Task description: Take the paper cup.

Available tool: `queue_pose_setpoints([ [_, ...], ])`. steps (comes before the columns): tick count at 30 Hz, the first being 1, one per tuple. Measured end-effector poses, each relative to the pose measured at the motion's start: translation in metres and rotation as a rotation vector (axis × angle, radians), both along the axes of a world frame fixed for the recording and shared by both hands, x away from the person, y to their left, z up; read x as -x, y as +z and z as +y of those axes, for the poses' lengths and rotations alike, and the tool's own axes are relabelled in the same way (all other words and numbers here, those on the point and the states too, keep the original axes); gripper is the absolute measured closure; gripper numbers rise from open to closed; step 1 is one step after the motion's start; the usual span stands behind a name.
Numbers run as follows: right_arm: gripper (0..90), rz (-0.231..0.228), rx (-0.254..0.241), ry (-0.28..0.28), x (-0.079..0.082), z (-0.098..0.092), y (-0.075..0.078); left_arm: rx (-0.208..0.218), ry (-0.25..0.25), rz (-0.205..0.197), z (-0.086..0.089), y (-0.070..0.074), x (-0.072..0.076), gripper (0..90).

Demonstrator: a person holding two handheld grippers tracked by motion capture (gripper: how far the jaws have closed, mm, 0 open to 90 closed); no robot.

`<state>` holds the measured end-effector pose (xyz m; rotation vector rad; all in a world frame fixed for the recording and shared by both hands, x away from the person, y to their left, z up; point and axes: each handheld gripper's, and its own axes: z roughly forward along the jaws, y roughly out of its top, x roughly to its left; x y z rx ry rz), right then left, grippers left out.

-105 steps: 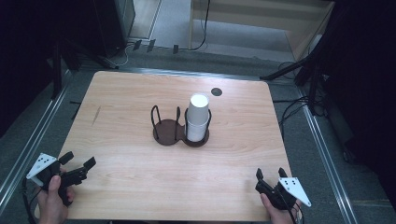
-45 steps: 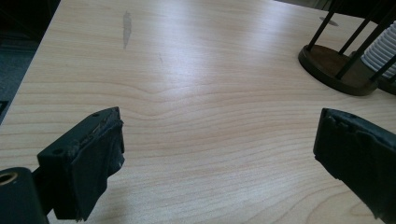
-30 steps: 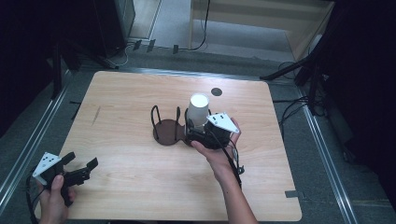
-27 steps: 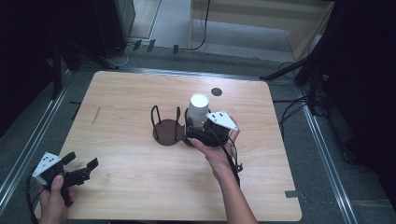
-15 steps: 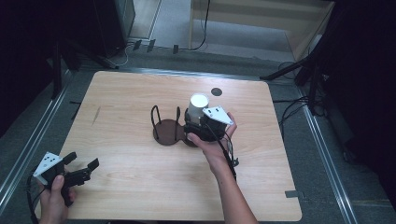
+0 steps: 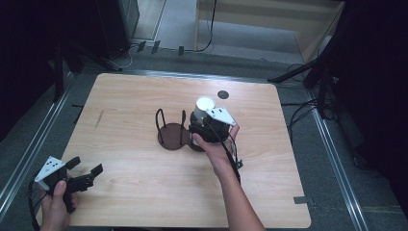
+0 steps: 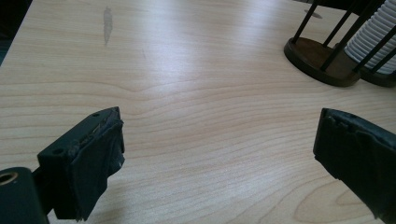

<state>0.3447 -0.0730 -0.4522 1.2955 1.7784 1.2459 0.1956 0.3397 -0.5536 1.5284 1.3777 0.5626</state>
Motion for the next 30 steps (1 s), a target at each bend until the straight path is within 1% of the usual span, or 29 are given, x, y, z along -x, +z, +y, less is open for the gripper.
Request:
queue_pose_setpoints([
  [1,23.2,-0.006,-0.002,0.000,0.000,0.000,0.000,0.001,-0.002,0.000,0.000,0.000,0.000,2.5],
  [3,23.6,-0.011,-0.004,0.003,0.001,0.000,0.001,0.001,-0.004,0.002,0.000,0.000,0.000,2.5],
  [4,24.0,-0.024,0.002,0.005,0.002,0.000,0.002,0.001,-0.003,0.003,0.000,0.000,0.000,2.5],
  [6,24.2,-0.027,0.000,0.003,0.002,0.000,0.003,0.000,-0.005,0.004,0.000,0.000,0.000,2.5],
  [8,24.5,-0.034,-0.014,-0.003,0.003,0.000,0.005,0.000,-0.005,0.005,0.000,0.000,0.000,2.5],
  [10,24.7,-0.038,-0.014,-0.003,0.003,0.000,0.006,0.003,-0.006,0.004,0.000,0.000,-0.001,2.5],
  [11,24.9,-0.043,-0.005,-0.004,0.003,0.000,0.008,0.003,-0.006,0.004,0.000,0.000,-0.001,2.5],
  [16,25.4,-0.056,-0.012,-0.001,0.004,-0.001,0.012,0.003,-0.007,0.003,0.000,0.000,-0.001,2.5],
  [17,25.8,-0.064,-0.015,-0.003,0.004,-0.001,0.016,0.002,-0.007,0.003,0.000,0.000,-0.001,2.5],
  [18,25.8,-0.064,-0.015,-0.003,0.004,-0.001,0.016,0.002,-0.007,0.003,0.000,0.000,-0.001,2.5],
  [23,27.0,-0.111,-0.024,-0.012,0.009,-0.002,0.033,0.003,-0.008,0.002,0.000,0.000,-0.001,2.6],
  [25,27.3,-0.118,-0.024,-0.015,0.009,-0.002,0.035,0.002,-0.009,0.001,0.000,0.000,-0.001,2.5],
  [27,27.5,-0.135,-0.025,-0.010,0.013,-0.002,0.045,0.007,-0.006,0.001,0.000,0.000,-0.001,2.5],
  [29,27.7,-0.147,-0.034,-0.017,0.015,-0.002,0.050,0.012,-0.004,0.001,0.000,0.000,-0.001,2.5],
  [30,27.7,-0.147,-0.034,-0.017,0.015,-0.002,0.050,0.012,-0.004,0.001,0.000,0.000,-0.001,2.5],
])
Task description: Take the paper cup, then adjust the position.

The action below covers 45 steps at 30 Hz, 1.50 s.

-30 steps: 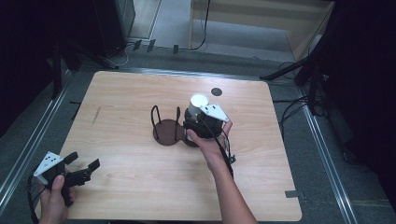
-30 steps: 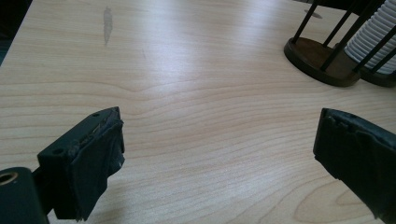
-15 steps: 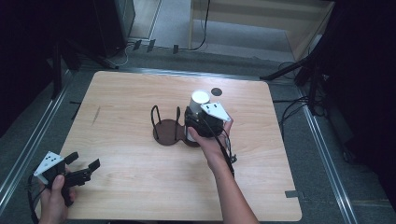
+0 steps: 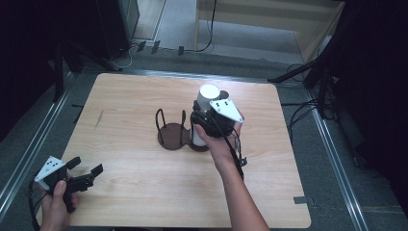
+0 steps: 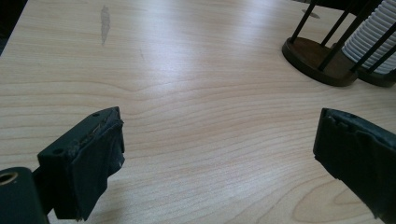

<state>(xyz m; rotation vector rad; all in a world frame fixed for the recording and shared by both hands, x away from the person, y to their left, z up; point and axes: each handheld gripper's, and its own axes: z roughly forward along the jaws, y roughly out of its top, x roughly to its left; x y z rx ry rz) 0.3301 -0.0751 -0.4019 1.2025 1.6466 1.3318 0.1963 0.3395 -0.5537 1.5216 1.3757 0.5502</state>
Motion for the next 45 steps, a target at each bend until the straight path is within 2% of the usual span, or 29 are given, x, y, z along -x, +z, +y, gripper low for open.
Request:
queue_pose_setpoints([
  [4,28.0,-0.027,-0.015,-0.017,0.004,-0.003,0.011,0.002,0.001,-0.001,0.000,0.000,0.000,2.5],
  [17,28.3,-0.042,-0.026,-0.045,0.017,-0.019,0.032,0.003,-0.004,-0.002,0.001,0.000,0.000,2.6],
  [25,28.2,-0.021,-0.038,-0.074,0.029,-0.038,0.038,0.005,-0.002,-0.002,0.001,0.000,0.000,2.5],
  [26,28.2,-0.022,-0.041,-0.082,0.031,-0.041,0.037,0.001,-0.002,-0.002,0.001,0.000,0.000,2.5],
  [27,28.2,-0.025,-0.023,-0.094,0.035,-0.047,0.035,-0.003,0.002,-0.001,0.000,0.000,-0.001,2.6],
  [34,28.2,-0.014,-0.053,-0.109,0.048,-0.068,0.024,-0.020,-0.005,-0.001,0.000,0.001,0.000,2.6],
  [37,28.2,0.011,-0.052,-0.116,0.058,-0.077,0.010,-0.013,-0.008,-0.003,0.001,0.004,0.001,2.5],
  [40,28.2,0.015,-0.047,-0.118,0.064,-0.079,0.002,-0.023,-0.002,-0.005,0.000,0.005,0.001,2.5],
  [43,28.2,0.027,-0.043,-0.107,0.077,-0.083,-0.012,-0.061,-0.007,-0.006,-0.005,0.008,0.000,2.5],
  [45,28.3,0.025,-0.037,-0.109,0.083,-0.084,-0.018,-0.054,-0.019,-0.009,-0.008,0.009,-0.002,2.5],
])
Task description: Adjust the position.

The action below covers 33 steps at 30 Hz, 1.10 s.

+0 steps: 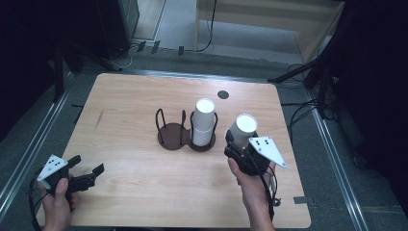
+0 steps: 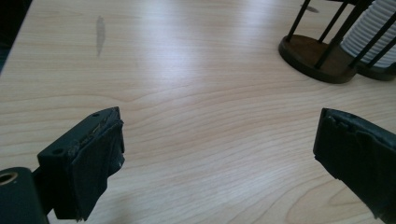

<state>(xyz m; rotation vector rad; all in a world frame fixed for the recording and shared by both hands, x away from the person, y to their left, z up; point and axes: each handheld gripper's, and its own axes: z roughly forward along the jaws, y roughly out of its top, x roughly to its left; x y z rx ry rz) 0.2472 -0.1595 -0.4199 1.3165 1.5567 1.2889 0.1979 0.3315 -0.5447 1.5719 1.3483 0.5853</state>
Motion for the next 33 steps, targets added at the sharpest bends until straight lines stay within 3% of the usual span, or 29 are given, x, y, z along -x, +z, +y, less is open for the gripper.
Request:
queue_pose_setpoints([
  [5,28.6,0.009,0.015,0.013,0.010,-0.003,-0.010,0.003,-0.016,0.001,-0.009,0.003,-0.005,2.5],
  [13,29.9,0.031,0.019,0.015,0.022,-0.006,-0.029,-0.011,-0.077,-0.033,-0.034,0.029,-0.008,2.5],
  [20,30.9,0.046,0.046,0.040,0.024,-0.002,-0.039,0.054,-0.112,-0.064,-0.055,0.052,-0.014,2.5],
  [26,31.4,0.048,0.065,0.057,0.025,0.005,-0.045,0.062,-0.147,-0.080,-0.068,0.063,-0.015,2.5],
  [33,31.7,0.047,0.110,0.117,0.031,0.026,-0.058,0.065,-0.234,-0.043,-0.092,0.067,-0.015,2.5],
])
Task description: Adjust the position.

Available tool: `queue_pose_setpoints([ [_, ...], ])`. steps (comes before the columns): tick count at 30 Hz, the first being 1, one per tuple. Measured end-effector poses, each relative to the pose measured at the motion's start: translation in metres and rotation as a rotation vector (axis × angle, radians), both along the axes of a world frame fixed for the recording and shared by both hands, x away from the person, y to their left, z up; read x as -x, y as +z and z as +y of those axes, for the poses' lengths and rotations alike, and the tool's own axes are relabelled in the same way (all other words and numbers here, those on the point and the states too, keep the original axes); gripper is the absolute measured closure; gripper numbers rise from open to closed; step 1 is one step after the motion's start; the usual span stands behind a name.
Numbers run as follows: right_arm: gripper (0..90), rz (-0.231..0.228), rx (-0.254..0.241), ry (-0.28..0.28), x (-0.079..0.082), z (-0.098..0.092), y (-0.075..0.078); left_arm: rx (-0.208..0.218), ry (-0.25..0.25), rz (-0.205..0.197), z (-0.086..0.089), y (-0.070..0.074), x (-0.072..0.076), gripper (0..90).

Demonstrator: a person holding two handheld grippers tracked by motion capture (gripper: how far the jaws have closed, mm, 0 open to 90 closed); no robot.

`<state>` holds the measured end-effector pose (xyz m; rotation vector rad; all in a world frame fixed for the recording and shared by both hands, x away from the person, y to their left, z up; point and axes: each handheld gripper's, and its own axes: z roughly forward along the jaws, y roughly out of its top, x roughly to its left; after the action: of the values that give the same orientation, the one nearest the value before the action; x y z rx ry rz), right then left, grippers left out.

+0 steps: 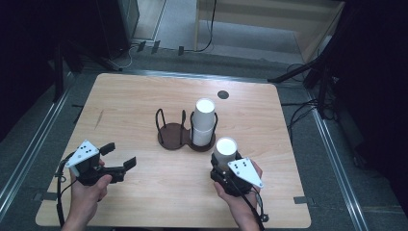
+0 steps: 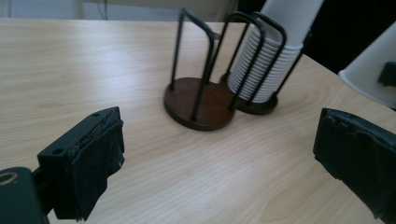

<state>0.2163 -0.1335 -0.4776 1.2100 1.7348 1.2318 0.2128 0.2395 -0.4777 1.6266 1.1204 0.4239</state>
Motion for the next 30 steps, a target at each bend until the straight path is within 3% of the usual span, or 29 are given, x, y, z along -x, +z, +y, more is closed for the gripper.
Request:
queue_pose_setpoints([
  [10,32.0,-0.031,0.104,0.072,0.011,0.028,-0.013,0.007,-0.101,0.010,-0.025,0.007,0.005,2.6],
  [14,32.2,-0.049,0.156,0.098,0.016,0.040,-0.018,-0.015,-0.140,0.018,-0.038,0.006,0.007,2.6],
  [16,32.2,-0.071,0.207,0.118,0.020,0.048,-0.023,-0.024,-0.165,0.023,-0.046,0.006,0.008,2.6],
  [19,32.3,-0.085,0.238,0.124,0.023,0.052,-0.025,-0.032,-0.184,0.026,-0.050,0.005,0.009,2.6],
  [20,32.3,-0.102,0.277,0.128,0.025,0.057,-0.028,-0.030,-0.196,0.031,-0.053,0.005,0.010,2.6],
  [24,32.3,-0.137,0.354,0.138,0.028,0.063,-0.034,-0.034,-0.215,0.039,-0.059,0.004,0.011,2.7],
  [30,32.3,-0.163,0.429,0.159,0.031,0.071,-0.041,-0.057,-0.248,0.050,-0.073,0.001,0.013,5.9],
])
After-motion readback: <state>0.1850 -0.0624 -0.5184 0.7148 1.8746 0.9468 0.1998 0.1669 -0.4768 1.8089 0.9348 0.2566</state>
